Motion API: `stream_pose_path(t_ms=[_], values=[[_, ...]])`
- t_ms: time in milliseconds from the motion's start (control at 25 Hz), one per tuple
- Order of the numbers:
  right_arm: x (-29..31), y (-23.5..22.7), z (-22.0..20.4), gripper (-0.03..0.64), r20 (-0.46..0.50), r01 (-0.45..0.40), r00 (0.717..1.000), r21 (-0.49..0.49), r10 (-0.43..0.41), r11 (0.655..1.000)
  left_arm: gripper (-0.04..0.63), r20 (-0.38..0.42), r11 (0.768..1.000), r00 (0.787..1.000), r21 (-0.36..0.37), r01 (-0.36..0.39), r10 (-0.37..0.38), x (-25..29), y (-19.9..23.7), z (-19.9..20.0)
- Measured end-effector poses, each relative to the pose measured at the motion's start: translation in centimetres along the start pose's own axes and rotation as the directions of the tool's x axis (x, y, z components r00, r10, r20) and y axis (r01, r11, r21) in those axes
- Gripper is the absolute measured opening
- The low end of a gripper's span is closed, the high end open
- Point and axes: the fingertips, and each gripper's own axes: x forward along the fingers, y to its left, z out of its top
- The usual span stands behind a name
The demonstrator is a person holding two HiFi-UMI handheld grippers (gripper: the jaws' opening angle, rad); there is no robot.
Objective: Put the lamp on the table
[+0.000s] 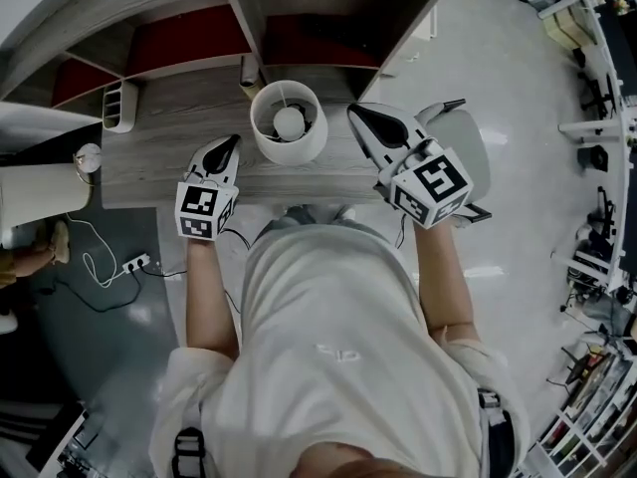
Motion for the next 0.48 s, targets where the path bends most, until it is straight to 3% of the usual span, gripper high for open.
stream_pose_path(t_ms=[120, 280, 480], values=[[-0.5, -0.1, -0.8, 0.028, 0.002, 0.006, 1.000, -0.016, -0.006, 1.000, 0.014, 0.121, 0.997, 0.993, -0.073, 0.024, -0.015, -0.9, -0.3, 2.2], [-1.1, 0.0, -1.4, 0.028, 0.031, 0.009, 0.999, -0.022, -0.008, 1.000, 0.014, 0.191, 0.995, 0.982, -0.101, 0.028, -0.008, -1.4, -0.7, 4.0], [-1.7, -0.7, -2.2, 0.028, 0.080, 0.023, 0.997, 0.026, -0.025, 0.999, 0.014, 0.308, 0.977, 0.951, -0.206, 0.054, 0.012, -2.1, -0.1, 5.8]])
